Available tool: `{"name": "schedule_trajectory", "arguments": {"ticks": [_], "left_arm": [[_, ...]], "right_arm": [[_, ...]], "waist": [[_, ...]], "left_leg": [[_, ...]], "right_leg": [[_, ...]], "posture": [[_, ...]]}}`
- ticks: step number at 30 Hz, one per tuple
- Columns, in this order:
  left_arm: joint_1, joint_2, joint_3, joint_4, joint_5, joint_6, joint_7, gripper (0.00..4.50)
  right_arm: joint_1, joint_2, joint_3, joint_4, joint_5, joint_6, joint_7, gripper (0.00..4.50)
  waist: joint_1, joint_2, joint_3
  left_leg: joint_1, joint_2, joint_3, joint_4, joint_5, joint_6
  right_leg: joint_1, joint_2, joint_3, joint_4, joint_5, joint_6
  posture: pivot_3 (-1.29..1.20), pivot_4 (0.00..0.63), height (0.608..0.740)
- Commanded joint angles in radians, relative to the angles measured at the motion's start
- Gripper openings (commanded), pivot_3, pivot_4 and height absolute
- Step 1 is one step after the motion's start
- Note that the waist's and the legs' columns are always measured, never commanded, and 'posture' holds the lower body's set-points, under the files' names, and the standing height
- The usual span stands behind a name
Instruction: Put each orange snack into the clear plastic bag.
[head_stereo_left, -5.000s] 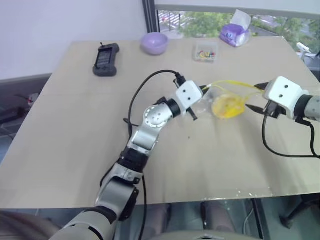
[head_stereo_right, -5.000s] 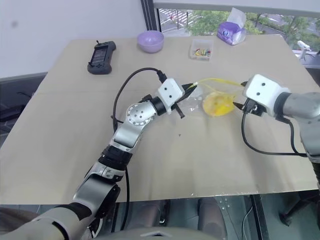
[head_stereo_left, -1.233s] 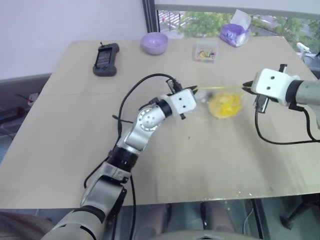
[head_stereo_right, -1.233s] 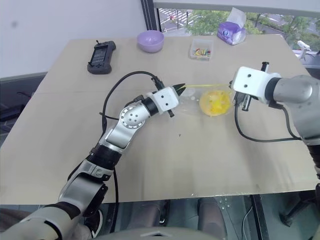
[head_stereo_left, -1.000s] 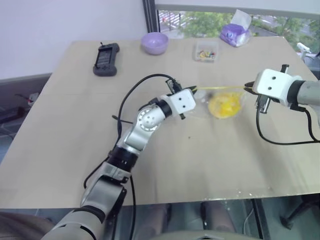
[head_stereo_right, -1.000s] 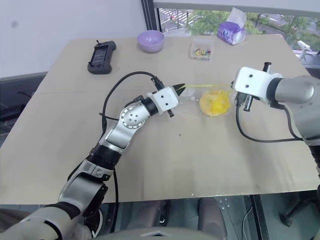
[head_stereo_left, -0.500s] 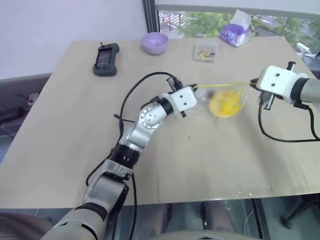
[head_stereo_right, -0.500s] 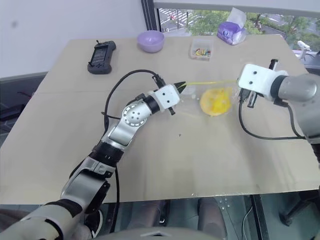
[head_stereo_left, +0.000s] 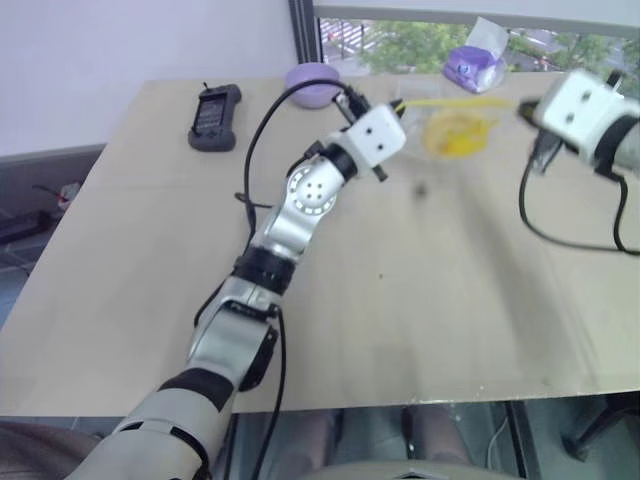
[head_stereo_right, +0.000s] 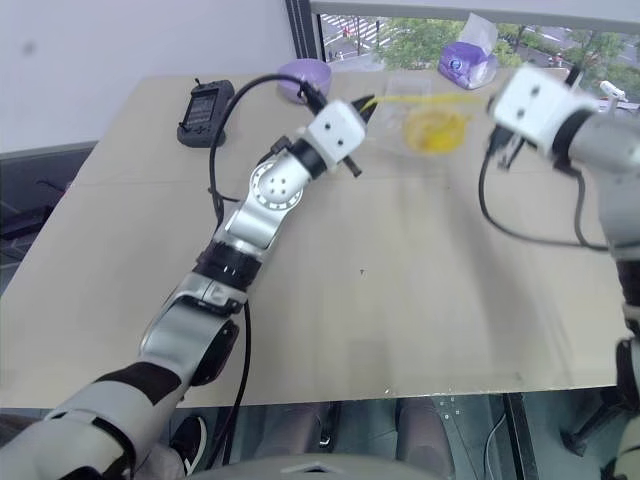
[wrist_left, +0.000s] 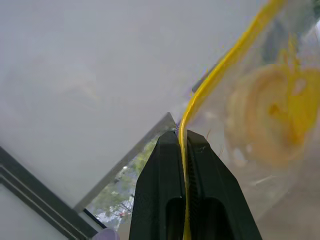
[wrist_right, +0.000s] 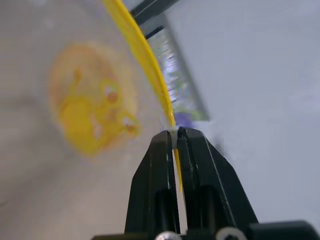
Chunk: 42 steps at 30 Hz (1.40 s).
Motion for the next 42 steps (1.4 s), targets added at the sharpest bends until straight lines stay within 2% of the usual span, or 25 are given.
{"name": "schedule_trajectory", "arguments": {"ticks": [1,6,10,11,12,13,14,17,21,24,27,32,36,42], "left_arm": [[0.124,0.059,-0.038,-0.205,-0.034,0.113,-0.166,0.0],[0.353,0.2,-0.111,-0.514,-0.054,0.328,-0.412,0.0],[0.46,0.229,-0.132,-0.66,-0.085,0.471,-0.477,0.0],[0.467,0.224,-0.131,-0.676,-0.089,0.493,-0.476,0.85],[0.476,0.212,-0.124,-0.689,-0.102,0.522,-0.474,0.94],[0.48,0.204,-0.12,-0.698,-0.111,0.543,-0.472,1.46],[0.48,0.21,-0.122,-0.701,-0.096,0.533,-0.463,1.84],[0.479,0.22,-0.102,-0.693,-0.088,0.517,-0.438,1.84],[0.448,0.196,0.002,-0.672,-0.163,0.571,-0.407,1.84],[0.419,0.196,0.11,-0.633,-0.222,0.621,-0.376,1.84],[0.428,0.239,0.214,-0.596,-0.293,0.661,-0.391,1.84],[0.527,0.319,0.35,-0.658,-0.484,0.77,-0.504,1.84],[0.731,0.453,0.42,-0.792,-0.638,0.82,-0.668,1.84],[0.834,0.524,0.519,-0.836,-0.754,0.854,-0.701,1.84]], "right_arm": [[0.142,-0.065,-0.057,-0.205,0.096,0.156,0.126,0.02],[0.375,-0.121,-0.077,-0.398,0.174,0.343,0.196,0.02],[0.486,-0.14,-0.082,-0.458,0.178,0.359,0.187,0.02],[0.492,-0.143,-0.087,-0.457,0.176,0.355,0.184,0.87],[0.505,-0.149,-0.098,-0.46,0.182,0.366,0.187,0.97],[0.514,-0.155,-0.106,-0.461,0.187,0.373,0.189,1.53],[0.521,-0.16,-0.116,-0.459,0.188,0.385,0.184,1.83],[0.577,-0.204,-0.155,-0.468,0.206,0.379,0.226,1.83],[0.645,-0.218,-0.238,-0.446,0.223,0.346,0.241,1.83],[0.689,-0.141,-0.341,-0.415,0.292,0.276,0.241,1.83],[0.741,-0.089,-0.445,-0.381,0.364,0.275,0.268,1.83],[0.826,-0.033,-0.619,-0.329,0.519,0.305,0.351,1.83],[0.885,0.046,-0.745,-0.256,0.577,0.228,0.362,1.83],[0.972,0.118,-0.881,-0.192,0.627,0.122,0.402,1.83]], "waist": [[-0.003,0.0,0.0],[-0.015,0.001,0.0],[-0.012,0.001,0.0],[-0.011,0.001,0.0],[-0.009,0.001,0.0],[-0.006,0.001,0.0],[-0.002,0.001,0.0],[0.004,0.001,0.0],[0.005,0.0,0.0],[0.005,0.0,0.0],[0.002,-0.001,0.0],[0.002,-0.001,0.0],[0.003,-0.001,0.001],[0.012,0.0,0.001]], "left_leg": [[0.0,0.0,0.0,0.0,0.0,0.0],[0.001,0.001,0.0,0.002,0.0,0.0],[0.003,0.002,-0.001,0.004,0.0,0.0],[0.003,0.001,0.0,0.008,0.0,0.001],[0.003,0.001,0.0,0.01,0.0,0.001],[0.004,0.001,0.0,0.011,-0.001,0.001],[0.005,0.001,-0.001,0.012,-0.002,0.003],[0.009,0.002,-0.001,0.011,-0.003,0.005],[0.008,0.002,0.0,0.011,-0.001,0.002],[0.009,0.002,0.0,0.011,-0.001,0.002],[0.01,0.004,0.0,0.011,-0.001,0.002],[0.01,0.006,0.001,0.01,-0.001,0.001],[0.018,0.009,0.002,0.004,-0.003,0.005],[0.024,0.012,0.001,-0.001,-0.004,0.005]], "right_leg": [[0.0,0.0,0.0,0.001,0.0,0.0],[0.001,0.001,0.001,0.003,0.0,0.0],[0.003,0.001,0.001,0.005,0.0,0.0],[0.003,0.001,0.001,0.008,0.0,0.0],[0.004,0.001,0.001,0.009,0.0,0.0],[0.004,0.001,0.001,0.011,0.0,0.0],[0.006,0.001,0.0,0.012,0.0,0.0],[0.008,0.002,0.001,0.013,0.0,0.0],[0.008,0.002,0.001,0.013,0.0,0.0],[0.008,0.002,0.001,0.013,0.0,0.0],[0.009,0.003,0.002,0.013,0.0,0.0],[0.009,0.003,0.003,0.011,0.0,0.0],[0.016,0.003,0.003,0.006,0.0,0.0],[0.024,0.005,0.0,0.0,0.0,-0.001]], "posture": [[0.0,0.15,0.74],[0.0,0.15,0.74],[0.0,0.15,0.74],[0.0,0.15,0.74],[0.0,0.15,0.74],[0.0,0.15,0.74],[0.0,0.15,0.74],[0.0,0.15,0.74],[0.0,0.15,0.74],[0.0,0.15,0.74],[0.0,0.15,0.74],[0.0,0.15,0.74],[0.0,0.15,0.74],[0.0,0.15,0.74]]}}
